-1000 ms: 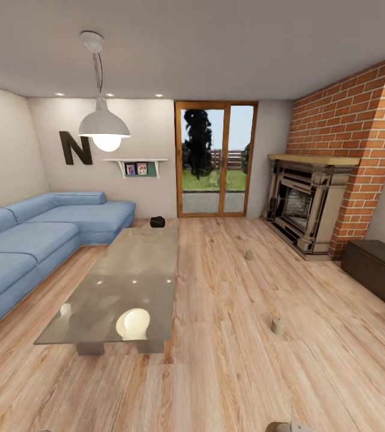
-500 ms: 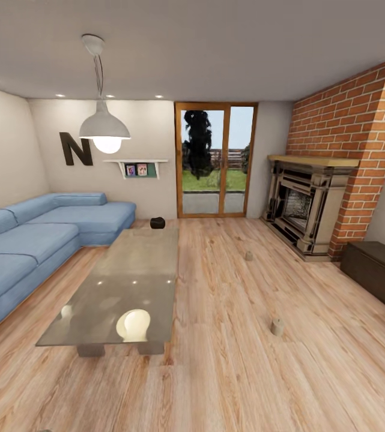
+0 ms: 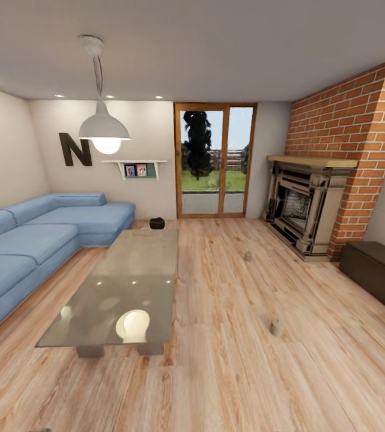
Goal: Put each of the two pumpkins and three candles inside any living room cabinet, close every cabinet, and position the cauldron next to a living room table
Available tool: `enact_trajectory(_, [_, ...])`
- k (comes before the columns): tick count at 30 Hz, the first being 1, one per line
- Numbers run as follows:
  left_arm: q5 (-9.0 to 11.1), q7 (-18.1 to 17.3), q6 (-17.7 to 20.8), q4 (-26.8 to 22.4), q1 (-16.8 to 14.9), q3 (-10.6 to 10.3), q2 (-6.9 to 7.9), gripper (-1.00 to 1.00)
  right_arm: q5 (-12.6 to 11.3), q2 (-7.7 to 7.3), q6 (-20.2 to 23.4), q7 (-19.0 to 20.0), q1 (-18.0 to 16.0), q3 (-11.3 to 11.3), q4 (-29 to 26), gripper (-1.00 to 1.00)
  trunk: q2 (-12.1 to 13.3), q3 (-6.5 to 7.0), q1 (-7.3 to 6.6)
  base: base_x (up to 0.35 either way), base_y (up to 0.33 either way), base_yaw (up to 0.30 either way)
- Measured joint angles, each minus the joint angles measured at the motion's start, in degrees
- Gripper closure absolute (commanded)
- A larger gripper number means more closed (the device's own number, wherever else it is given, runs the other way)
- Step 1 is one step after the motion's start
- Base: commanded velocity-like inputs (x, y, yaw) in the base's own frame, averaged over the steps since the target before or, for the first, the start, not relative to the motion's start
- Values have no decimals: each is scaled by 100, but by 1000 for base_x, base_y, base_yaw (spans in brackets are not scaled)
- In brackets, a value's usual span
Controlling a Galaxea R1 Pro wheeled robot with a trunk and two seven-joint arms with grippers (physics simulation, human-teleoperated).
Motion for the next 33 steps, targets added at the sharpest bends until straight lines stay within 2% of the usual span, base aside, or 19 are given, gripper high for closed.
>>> enact_trajectory(4, [-3, -2, -133, 3, -2, -2, 1, -100, -3, -6, 0, -2, 3, -5, 6, 100, 1, 19, -2, 83, -78, -199])
enact_trajectory(12, [-10, 5, -166, 8, -1, -1, 2, -100, -2, -11, 0, 0, 28, -9, 7, 100, -1, 62, -3, 232, -74, -219])
enact_trajectory(23, [1, 11, -186, 3, 0, -3, -1, -100, 2, 7, 0, -1, 39, 5, -69, 100, 0, 69, -1, 83, -3, -25])
enact_trajectory(33, [-4, 15, -186, 10, -2, -5, -1, -100, 0, -2, 0, -2, 41, -1, -39, 100, -1, 88, -3, 281, -31, -180])
